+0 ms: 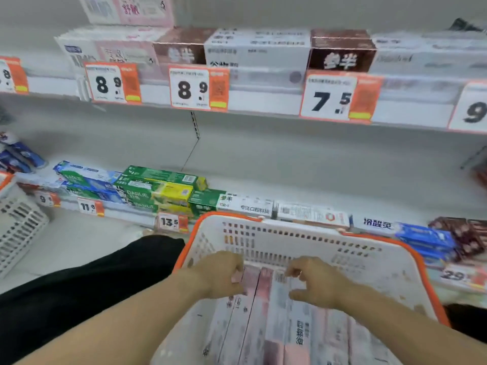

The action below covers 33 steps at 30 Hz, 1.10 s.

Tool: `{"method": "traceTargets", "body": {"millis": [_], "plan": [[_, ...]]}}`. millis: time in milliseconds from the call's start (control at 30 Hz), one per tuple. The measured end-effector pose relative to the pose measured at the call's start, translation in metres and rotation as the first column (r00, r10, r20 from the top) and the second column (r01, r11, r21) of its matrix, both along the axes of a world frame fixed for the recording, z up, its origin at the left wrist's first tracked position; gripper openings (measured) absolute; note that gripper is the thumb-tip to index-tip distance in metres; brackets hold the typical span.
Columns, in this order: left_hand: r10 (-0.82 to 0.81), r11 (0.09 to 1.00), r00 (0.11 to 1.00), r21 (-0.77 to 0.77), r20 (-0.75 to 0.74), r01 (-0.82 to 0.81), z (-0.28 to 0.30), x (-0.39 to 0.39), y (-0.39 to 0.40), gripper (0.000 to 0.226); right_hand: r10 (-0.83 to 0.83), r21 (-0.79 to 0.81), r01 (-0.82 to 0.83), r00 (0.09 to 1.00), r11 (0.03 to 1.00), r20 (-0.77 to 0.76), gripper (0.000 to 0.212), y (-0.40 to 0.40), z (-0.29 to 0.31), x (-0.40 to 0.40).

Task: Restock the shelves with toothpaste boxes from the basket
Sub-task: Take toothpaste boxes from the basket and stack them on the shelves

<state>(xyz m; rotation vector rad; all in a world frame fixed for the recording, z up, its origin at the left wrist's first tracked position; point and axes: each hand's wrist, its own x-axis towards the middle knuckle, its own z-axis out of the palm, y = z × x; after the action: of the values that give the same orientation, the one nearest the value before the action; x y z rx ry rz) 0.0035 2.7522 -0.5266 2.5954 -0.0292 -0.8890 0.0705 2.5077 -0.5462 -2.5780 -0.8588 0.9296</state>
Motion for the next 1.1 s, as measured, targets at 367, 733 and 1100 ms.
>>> {"method": "traceTargets", "body": {"millis": [367, 733, 1100], "plan": [[0.380, 0.810, 0.852, -0.316, -0.360, -0.494, -0.110, -0.027, -0.085, 0.073, -0.272, -0.030, 0.271, 0.946, 0.962, -0.176, 0.123, -0.043, -0.080, -0.013], [0.526, 0.625, 0.679, -0.309, -0.512, -0.717, -0.107, -0.023, -0.060, 0.047, -0.413, -0.038, 0.421, 0.866, 0.906, -0.282, 0.089, -0.027, -0.089, -0.004], [0.431, 0.272, 0.542, -0.469, -0.721, -0.840, -0.076, -0.011, -0.049, 0.045, -0.550, 0.076, 0.702, 0.617, 0.709, -0.563, 0.062, -0.032, -0.070, -0.004]]}}
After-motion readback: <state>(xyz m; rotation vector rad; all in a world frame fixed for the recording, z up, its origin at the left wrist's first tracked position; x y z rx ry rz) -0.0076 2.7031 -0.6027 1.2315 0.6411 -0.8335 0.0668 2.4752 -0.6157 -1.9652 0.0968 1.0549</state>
